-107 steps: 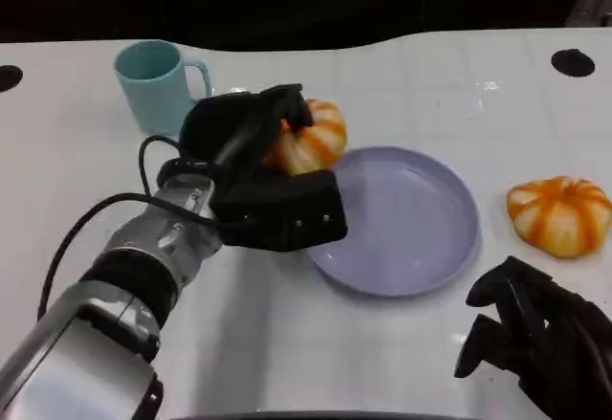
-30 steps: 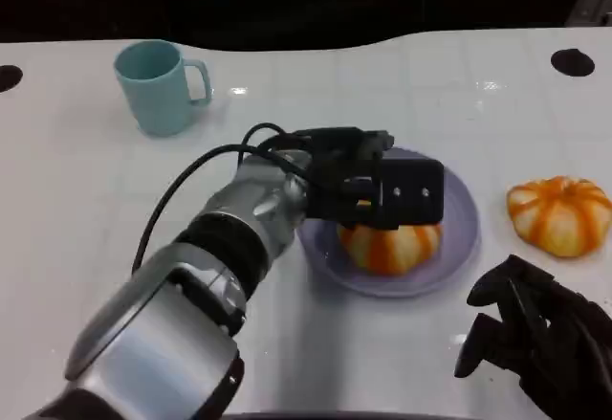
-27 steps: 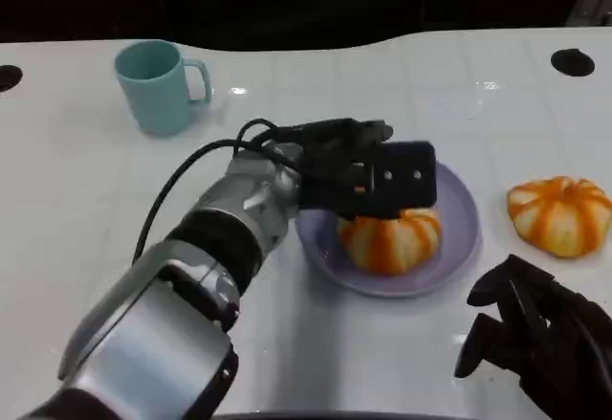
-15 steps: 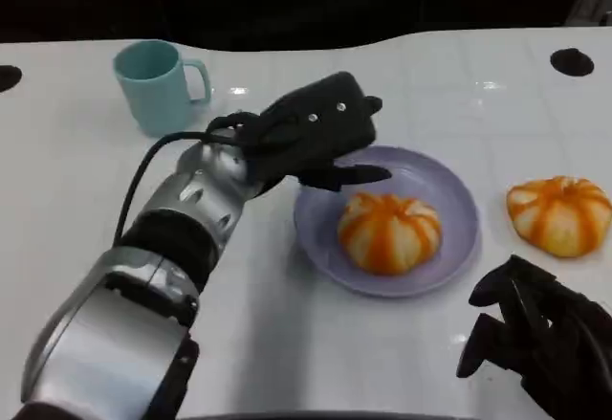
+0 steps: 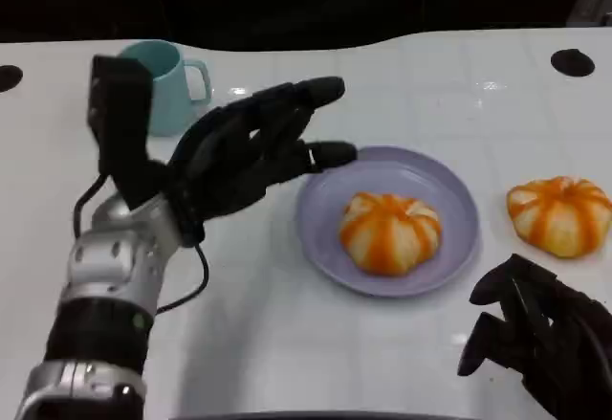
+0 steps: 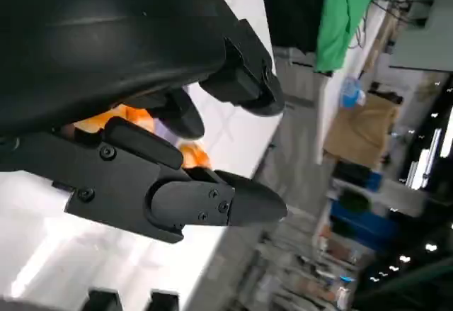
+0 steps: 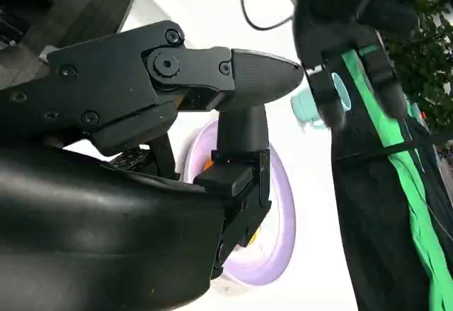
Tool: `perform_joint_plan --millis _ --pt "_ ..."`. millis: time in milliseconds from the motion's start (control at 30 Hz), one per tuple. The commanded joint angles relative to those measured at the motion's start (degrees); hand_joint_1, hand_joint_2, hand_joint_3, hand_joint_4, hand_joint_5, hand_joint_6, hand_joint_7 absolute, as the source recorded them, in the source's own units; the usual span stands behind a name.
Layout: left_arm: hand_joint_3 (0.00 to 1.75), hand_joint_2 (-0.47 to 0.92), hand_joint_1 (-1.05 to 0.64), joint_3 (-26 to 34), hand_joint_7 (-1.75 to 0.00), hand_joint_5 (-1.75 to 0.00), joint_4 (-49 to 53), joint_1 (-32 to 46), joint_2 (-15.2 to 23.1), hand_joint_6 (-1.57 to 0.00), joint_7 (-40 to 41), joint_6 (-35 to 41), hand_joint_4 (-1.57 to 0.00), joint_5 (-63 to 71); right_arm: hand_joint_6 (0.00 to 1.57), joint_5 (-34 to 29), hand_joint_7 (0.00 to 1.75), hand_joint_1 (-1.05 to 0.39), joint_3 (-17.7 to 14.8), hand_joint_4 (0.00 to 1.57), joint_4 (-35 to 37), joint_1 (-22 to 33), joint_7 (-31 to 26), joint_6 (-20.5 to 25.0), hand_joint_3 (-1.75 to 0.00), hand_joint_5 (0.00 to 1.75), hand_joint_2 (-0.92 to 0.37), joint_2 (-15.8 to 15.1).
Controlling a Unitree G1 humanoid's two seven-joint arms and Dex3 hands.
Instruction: Grasp the bread from the table and place it into the plate.
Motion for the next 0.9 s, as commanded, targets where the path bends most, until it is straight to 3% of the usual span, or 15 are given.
perform_joint_plan --millis 33,67,133,233,300,333,467,533,633,900 --pt "0.37 0.92 -0.60 2.69 -0.28 -1.13 -9.46 5.66 0.19 -0.76 1.47 8.00 -0.57 -6.26 0.48 0.21 1.61 -0.44 -0.38 0.61 -0.68 -0.05 -0.23 0.53 -0.46 1.75 -0.92 -0.78" --pt "0.38 0.92 -0.59 3.45 -0.29 -1.15 -12.17 7.98 0.00 -0.77 1.62 9.73 -0.57 -8.11 0.48 0.14 1.61 -0.44 -0.34 0.61 -0.67 -0.08 -0.17 0.41 -0.46 1.75 -0.92 -0.79" --pt "0.41 0.92 -0.60 3.96 -0.59 -1.28 -15.44 10.61 -0.07 -0.74 2.08 11.68 -0.61 -10.20 0.48 0.04 1.60 -0.44 -0.29 0.61 -0.65 -0.12 -0.13 0.26 -0.46 1.75 -0.92 -0.75" --pt "0.42 0.92 -0.60 4.99 -0.71 -1.32 -20.18 14.15 -1.30 -0.71 6.17 14.64 -0.62 -12.44 0.48 0.02 1.60 -0.44 -0.24 0.61 -0.85 -0.09 -0.24 0.43 -0.46 1.75 -0.92 -0.75" --pt "0.37 0.92 -0.59 6.32 -1.10 -1.50 -24.71 17.61 -2.98 -0.62 11.07 17.46 -0.63 -14.38 0.48 0.02 1.60 -0.44 -0.17 0.61 -1.12 -0.06 -0.41 0.69 -0.46 1.75 -0.92 -0.76" --pt "0.37 0.92 -0.58 6.56 -1.16 -1.52 -26.04 18.46 -3.36 -0.60 12.50 18.33 -0.63 -14.97 0.48 0.02 1.60 -0.44 -0.15 0.61 -1.18 -0.05 -0.44 0.75 -0.46 1.75 -0.92 -0.77" --pt "0.36 0.92 -0.58 6.49 -1.24 -1.55 -28.82 20.10 -3.96 -0.58 15.10 19.60 -0.63 -16.13 0.48 0.10 1.60 -0.44 -0.18 0.62 -1.22 -0.05 -0.39 0.81 -0.46 1.75 -0.92 -0.76" --pt "0.46 0.92 -0.57 5.95 -1.40 -1.69 -35.14 26.64 -6.03 -0.54 18.53 19.57 -0.64 -15.84 0.48 0.11 1.60 -0.44 -0.10 0.61 -1.44 0.03 -0.33 0.83 -0.47 1.75 -0.92 -0.82" --pt "0.51 0.92 -0.57 4.93 -1.55 -1.74 -40.49 32.75 -7.33 -0.48 20.66 18.92 -0.64 -15.69 0.47 0.11 1.60 -0.44 -0.06 0.60 -1.51 0.05 -0.24 0.71 -0.47 1.75 -0.92 -0.83" --pt "0.47 0.92 -0.53 4.27 -1.66 -1.75 -45.06 37.19 -7.52 -0.44 24.95 20.82 -0.67 -17.35 0.48 0.19 1.60 -0.45 -0.10 0.60 -1.93 -0.08 -0.99 1.38 -0.45 1.75 -0.92 -0.71"
